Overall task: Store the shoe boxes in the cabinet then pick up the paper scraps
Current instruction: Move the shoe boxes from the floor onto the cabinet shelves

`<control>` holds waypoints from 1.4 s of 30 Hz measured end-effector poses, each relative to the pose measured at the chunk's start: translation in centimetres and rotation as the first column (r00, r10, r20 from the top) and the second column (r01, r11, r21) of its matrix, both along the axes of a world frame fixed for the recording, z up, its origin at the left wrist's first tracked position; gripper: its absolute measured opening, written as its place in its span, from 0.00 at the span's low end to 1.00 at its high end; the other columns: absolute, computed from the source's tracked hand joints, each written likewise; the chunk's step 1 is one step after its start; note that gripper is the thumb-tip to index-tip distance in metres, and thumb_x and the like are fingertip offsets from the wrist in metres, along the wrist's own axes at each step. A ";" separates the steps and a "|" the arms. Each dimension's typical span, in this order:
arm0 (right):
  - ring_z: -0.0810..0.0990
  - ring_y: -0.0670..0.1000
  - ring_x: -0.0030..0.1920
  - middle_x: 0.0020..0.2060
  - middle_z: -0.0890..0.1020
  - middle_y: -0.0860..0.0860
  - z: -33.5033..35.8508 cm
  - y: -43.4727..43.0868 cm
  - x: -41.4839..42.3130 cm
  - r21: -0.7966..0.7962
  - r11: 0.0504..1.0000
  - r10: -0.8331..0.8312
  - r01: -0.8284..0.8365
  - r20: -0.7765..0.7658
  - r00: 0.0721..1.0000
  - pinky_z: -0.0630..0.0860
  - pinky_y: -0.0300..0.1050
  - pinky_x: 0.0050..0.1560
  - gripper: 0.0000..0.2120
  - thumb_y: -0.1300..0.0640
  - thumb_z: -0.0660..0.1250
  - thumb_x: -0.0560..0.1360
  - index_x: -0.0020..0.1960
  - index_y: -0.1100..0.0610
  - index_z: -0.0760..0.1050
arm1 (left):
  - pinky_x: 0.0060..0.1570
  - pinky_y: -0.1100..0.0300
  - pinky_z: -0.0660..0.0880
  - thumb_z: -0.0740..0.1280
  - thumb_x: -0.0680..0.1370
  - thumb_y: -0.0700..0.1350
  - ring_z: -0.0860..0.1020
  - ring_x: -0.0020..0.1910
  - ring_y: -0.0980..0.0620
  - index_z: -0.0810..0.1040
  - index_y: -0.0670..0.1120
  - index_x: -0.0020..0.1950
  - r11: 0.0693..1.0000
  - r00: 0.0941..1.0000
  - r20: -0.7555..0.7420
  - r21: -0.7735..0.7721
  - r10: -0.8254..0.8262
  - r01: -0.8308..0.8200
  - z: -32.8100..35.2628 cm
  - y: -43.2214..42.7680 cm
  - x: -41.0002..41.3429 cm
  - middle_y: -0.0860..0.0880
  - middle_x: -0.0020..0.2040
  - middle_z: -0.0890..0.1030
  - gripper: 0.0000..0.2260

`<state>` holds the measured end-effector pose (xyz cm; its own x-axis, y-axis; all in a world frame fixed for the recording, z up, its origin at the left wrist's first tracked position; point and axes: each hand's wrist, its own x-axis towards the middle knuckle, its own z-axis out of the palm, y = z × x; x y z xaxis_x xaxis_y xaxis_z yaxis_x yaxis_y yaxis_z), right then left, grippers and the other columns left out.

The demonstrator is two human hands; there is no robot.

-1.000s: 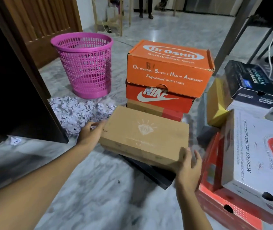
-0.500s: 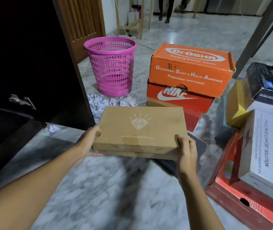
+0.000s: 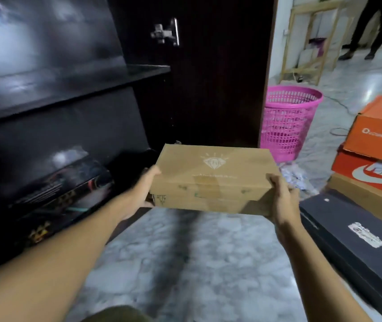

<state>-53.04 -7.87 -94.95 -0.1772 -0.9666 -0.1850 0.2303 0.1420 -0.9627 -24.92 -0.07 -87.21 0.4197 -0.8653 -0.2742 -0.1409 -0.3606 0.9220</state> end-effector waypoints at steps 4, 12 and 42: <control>0.80 0.65 0.53 0.43 0.76 0.55 2.3 -1.4 7.5 -0.046 0.991 0.131 -0.130 0.028 0.991 0.74 0.52 0.46 0.27 0.36 0.68 0.65 0.53 0.55 0.79 | 0.54 0.44 0.78 0.57 0.80 0.56 0.77 0.47 0.49 0.74 0.50 0.54 0.971 0.973 -0.064 -0.072 0.223 -0.228 -0.2 3.6 3.9 0.46 0.48 0.78 0.12; 0.79 0.54 0.55 0.52 0.81 0.50 4.0 -1.9 21.3 -0.161 0.915 0.369 -0.371 -0.040 0.929 0.78 0.54 0.57 0.19 0.39 0.71 0.71 0.56 0.50 0.76 | 0.49 0.47 0.80 0.58 0.77 0.61 0.80 0.52 0.44 0.76 0.52 0.59 0.790 0.800 0.010 -0.171 0.599 -0.589 0.1 7.8 12.4 0.45 0.55 0.81 0.19; 0.65 0.56 0.69 0.69 0.60 0.56 -3.1 -2.0 45.4 -0.263 0.662 0.502 -0.702 -0.540 0.676 0.64 0.48 0.72 0.37 0.58 0.71 0.76 0.78 0.53 0.56 | 0.76 0.43 0.46 0.63 0.76 0.58 0.31 0.75 0.40 0.35 0.51 0.78 0.717 0.460 0.834 0.116 0.306 -0.687 -8.6 5.6 28.4 0.42 0.77 0.31 0.43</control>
<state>-7.61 -9.91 -98.03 0.5173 -0.8317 0.2020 -0.1610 -0.3263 -0.9314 3.48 5.53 -95.83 0.9417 -0.3208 0.1017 -0.3360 -0.8789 0.3386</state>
